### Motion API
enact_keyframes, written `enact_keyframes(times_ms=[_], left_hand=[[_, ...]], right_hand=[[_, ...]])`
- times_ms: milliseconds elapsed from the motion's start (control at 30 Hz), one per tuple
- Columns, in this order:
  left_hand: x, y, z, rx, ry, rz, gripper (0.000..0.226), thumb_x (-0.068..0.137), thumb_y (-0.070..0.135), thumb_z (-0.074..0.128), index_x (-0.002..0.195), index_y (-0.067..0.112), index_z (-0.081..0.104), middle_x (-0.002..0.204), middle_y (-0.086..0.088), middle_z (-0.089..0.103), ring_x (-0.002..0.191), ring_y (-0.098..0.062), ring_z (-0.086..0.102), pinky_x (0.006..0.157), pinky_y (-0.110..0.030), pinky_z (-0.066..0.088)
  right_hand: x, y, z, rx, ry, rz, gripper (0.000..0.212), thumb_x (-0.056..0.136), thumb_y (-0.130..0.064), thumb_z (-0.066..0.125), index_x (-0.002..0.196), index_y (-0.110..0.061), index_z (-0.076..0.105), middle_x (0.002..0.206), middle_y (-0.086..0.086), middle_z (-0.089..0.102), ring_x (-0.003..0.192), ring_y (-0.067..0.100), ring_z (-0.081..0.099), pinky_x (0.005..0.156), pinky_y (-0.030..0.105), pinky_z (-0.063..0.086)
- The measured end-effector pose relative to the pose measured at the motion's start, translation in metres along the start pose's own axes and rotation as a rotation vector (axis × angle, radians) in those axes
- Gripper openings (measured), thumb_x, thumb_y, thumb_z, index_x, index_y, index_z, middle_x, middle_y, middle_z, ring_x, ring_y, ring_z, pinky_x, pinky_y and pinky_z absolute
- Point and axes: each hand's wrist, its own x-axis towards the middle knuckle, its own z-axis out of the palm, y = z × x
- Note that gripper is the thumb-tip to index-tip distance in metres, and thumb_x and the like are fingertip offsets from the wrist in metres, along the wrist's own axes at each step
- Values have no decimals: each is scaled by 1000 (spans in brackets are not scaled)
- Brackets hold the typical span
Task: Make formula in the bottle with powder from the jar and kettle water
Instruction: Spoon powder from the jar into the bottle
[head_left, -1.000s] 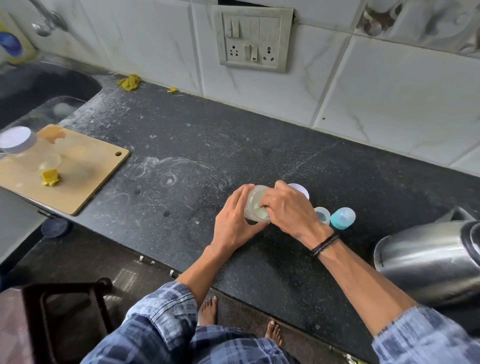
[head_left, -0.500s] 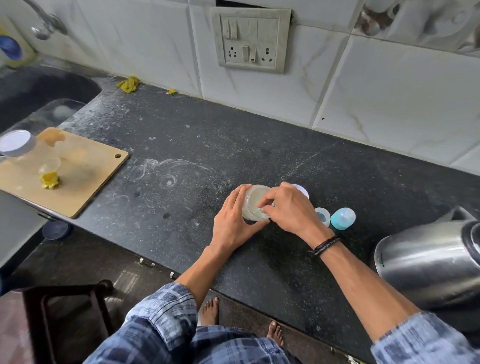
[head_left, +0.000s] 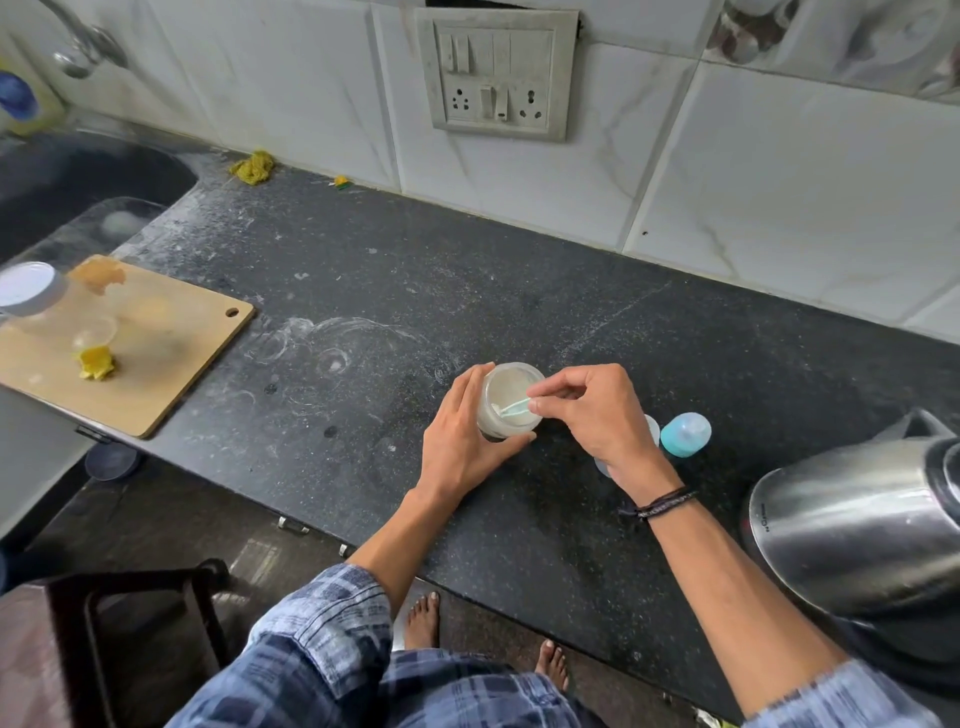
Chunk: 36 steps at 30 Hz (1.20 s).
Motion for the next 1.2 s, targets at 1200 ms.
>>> enact_keyframes(times_ms=[1200], left_hand=[[0,3,-1,-21,-12,-68,97,70,66,82,150,34,37,149,26,38,134,-1,44,91,-25,43]], right_hand=[[-40,17,22,-64,341,-108,13,95,-8,77,107,-11,82,91,-12,71,82,3,69,76,11,55]])
